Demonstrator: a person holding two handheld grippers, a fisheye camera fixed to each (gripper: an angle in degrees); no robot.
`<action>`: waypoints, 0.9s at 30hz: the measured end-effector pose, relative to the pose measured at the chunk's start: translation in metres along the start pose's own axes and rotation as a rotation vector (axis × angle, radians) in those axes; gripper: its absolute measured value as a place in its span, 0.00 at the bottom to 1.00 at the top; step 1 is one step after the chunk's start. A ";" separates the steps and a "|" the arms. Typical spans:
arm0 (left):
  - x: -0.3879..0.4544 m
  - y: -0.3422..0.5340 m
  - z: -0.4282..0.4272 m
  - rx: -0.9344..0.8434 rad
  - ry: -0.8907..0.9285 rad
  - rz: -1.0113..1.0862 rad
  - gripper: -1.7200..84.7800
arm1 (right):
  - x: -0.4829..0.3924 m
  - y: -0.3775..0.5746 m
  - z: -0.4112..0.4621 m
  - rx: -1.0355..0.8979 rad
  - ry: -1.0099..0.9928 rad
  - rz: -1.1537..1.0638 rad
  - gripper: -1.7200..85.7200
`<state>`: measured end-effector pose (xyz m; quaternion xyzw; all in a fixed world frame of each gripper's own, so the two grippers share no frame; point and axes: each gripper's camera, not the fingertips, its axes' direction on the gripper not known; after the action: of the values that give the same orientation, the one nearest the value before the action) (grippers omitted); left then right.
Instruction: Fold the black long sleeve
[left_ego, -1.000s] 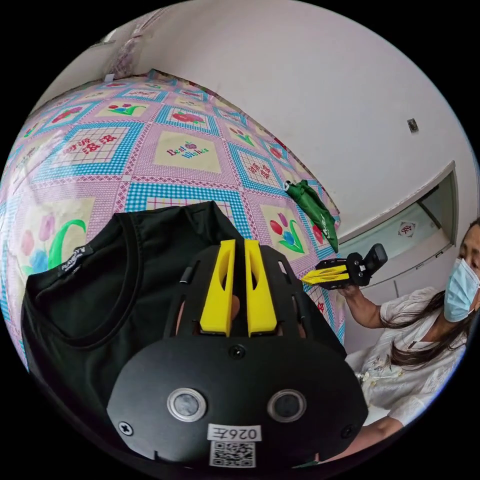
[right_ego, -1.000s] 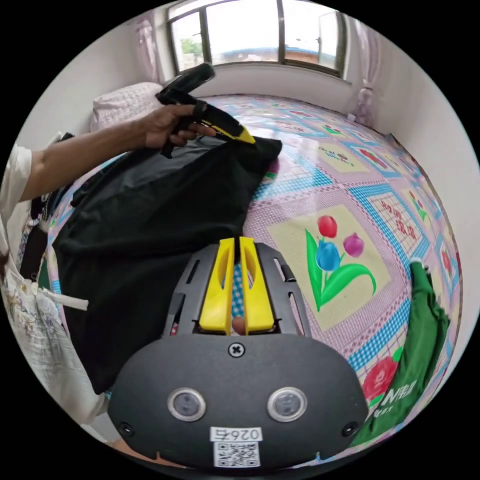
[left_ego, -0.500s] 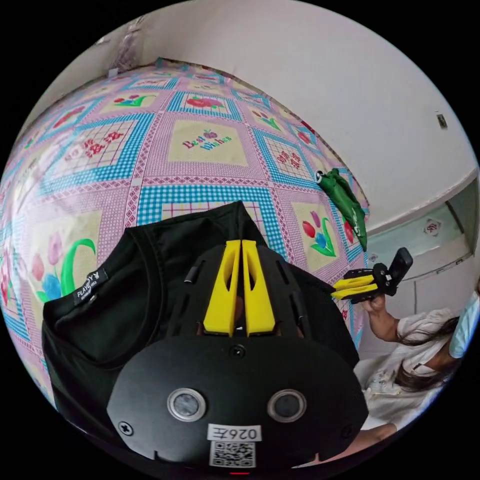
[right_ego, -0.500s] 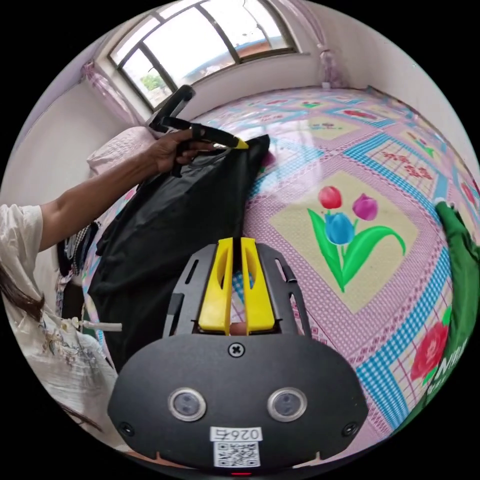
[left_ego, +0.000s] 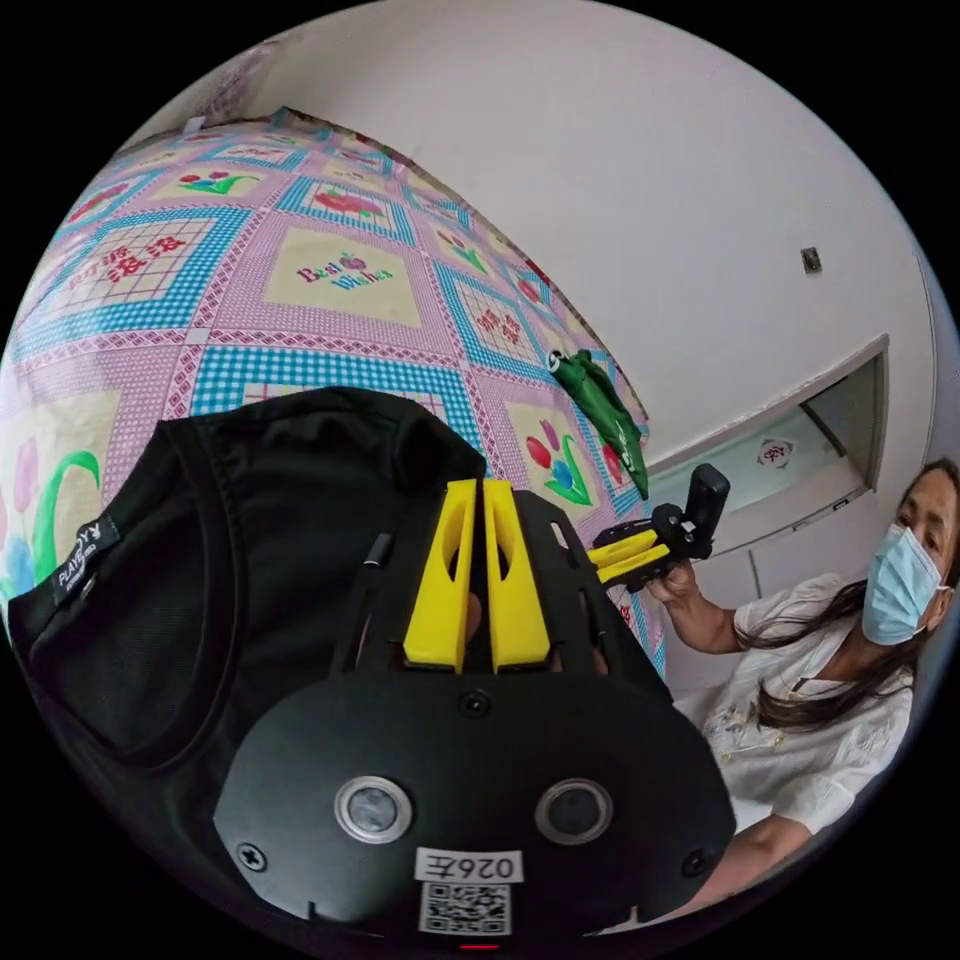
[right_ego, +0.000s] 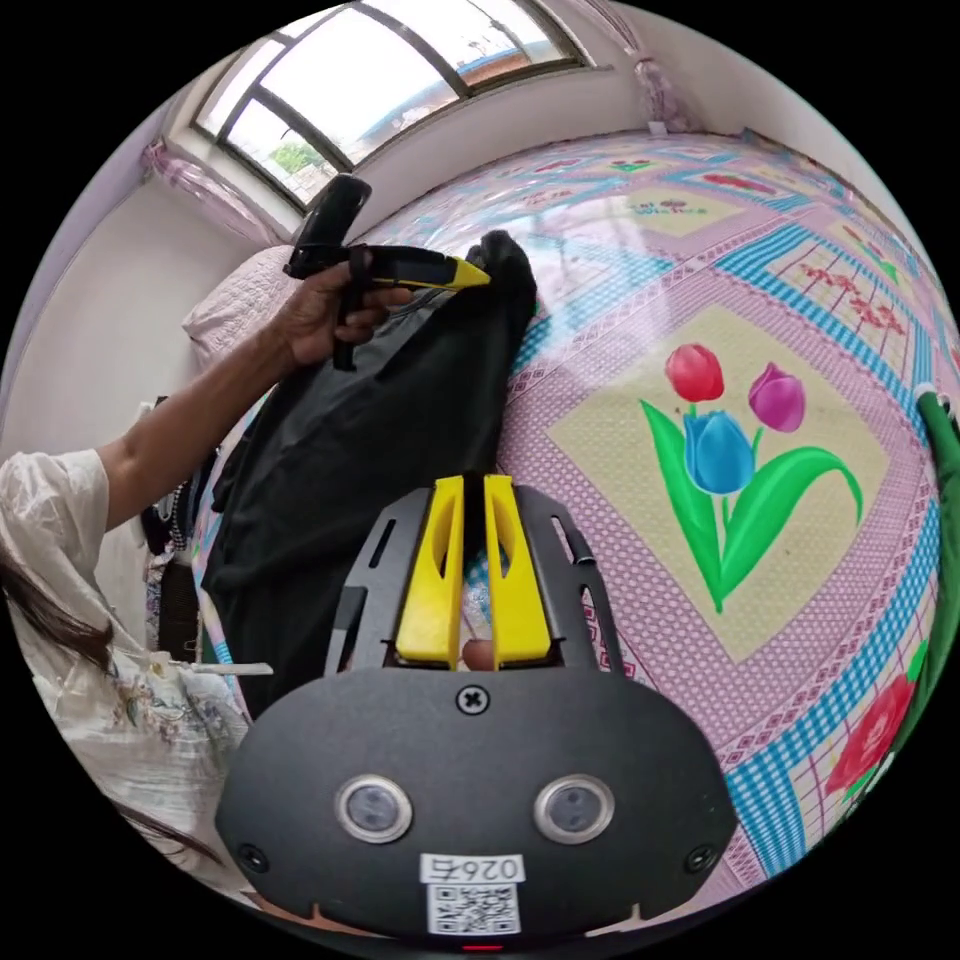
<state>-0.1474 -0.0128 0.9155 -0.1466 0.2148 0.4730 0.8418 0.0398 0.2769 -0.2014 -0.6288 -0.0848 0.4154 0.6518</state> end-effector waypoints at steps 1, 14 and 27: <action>-0.005 0.001 -0.007 0.028 0.008 -0.018 0.01 | -0.001 0.001 -0.005 0.001 0.025 -0.005 0.02; -0.008 -0.040 0.035 -0.044 -0.073 -0.028 0.01 | 0.023 -0.018 -0.005 -0.024 -0.008 0.040 0.02; 0.015 -0.037 0.045 0.021 -0.078 0.014 0.01 | 0.016 -0.011 -0.035 0.153 0.074 0.073 0.03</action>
<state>-0.0986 0.0002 0.9486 -0.1177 0.1878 0.4819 0.8477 0.0769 0.2620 -0.2055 -0.5945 -0.0057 0.4205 0.6853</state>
